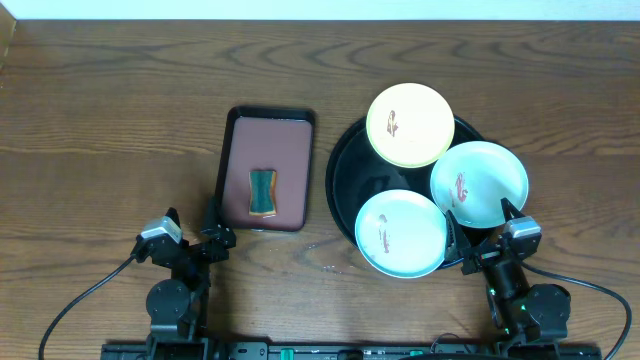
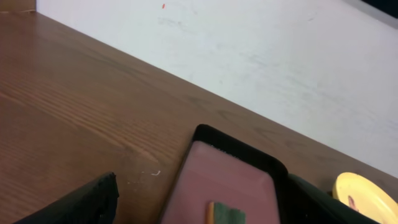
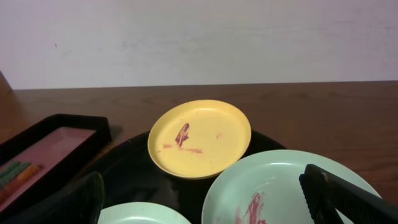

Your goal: Clean dirty plates on tray and stack at the side

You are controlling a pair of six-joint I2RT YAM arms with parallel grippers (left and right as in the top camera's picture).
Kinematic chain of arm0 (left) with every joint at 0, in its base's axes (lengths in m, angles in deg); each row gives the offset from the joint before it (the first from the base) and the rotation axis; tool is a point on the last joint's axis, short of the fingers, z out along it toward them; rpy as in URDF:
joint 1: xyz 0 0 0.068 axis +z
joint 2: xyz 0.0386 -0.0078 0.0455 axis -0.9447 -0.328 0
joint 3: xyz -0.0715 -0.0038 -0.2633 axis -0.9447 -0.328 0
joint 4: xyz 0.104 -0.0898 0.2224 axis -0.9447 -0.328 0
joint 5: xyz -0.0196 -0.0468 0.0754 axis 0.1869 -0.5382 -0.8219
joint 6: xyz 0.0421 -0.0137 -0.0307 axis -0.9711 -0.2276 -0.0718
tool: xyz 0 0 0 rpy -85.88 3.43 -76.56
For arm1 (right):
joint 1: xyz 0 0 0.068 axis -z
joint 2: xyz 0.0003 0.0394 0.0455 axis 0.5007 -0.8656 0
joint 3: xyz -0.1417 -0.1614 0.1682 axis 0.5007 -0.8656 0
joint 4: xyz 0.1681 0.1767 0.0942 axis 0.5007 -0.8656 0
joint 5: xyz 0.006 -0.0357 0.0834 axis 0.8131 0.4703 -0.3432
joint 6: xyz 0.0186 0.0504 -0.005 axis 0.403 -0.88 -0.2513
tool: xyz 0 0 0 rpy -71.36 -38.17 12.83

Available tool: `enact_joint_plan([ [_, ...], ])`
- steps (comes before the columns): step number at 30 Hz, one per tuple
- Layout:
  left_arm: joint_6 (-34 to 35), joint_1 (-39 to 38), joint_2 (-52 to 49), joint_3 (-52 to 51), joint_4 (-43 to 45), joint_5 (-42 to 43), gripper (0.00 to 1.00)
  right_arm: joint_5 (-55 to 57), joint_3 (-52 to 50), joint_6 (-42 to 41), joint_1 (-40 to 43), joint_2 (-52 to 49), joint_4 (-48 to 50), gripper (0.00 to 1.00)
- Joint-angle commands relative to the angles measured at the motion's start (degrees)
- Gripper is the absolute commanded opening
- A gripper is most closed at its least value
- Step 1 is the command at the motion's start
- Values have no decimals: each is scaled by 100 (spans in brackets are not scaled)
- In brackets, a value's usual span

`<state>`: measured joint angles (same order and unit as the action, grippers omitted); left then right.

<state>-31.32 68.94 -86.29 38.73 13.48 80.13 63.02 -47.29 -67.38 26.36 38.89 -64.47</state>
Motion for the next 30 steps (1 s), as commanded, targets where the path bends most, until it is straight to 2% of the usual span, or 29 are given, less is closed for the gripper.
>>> enact_joint_plan([
  [1, -31, 22, 31, -92, 155, 422, 85, 94, -13, 17, -44, -2, 195, 99],
  [6, -37, 24, 31, 2, 758, 693, 85, -297, 72, -114, -44, -2, 1307, 99],
  [9, -175, 24, 2, 380, 800, 693, 85, -225, 481, -114, -42, -48, 1261, 99],
  [12, -317, 24, -328, 1084, 442, 691, 85, -291, 1062, -111, -42, -354, 901, 99],
  [18, -291, 22, -2035, 2929, -531, 1014, 85, -1108, 2892, 39, -42, -2199, -295, 99],
  [22, -293, 24, -3467, 4367, -1541, 1414, 85, -1174, 4719, 39, -42, -3936, -1711, 99],
  [26, -293, 24, -4728, 5792, -2938, 1751, 85, -1172, 6483, 42, -42, -5436, -3322, 99],
  [30, -299, 24, -5608, 6658, -4004, 1742, 85, -1172, 7639, 267, -42, -6520, -4492, 99],
])
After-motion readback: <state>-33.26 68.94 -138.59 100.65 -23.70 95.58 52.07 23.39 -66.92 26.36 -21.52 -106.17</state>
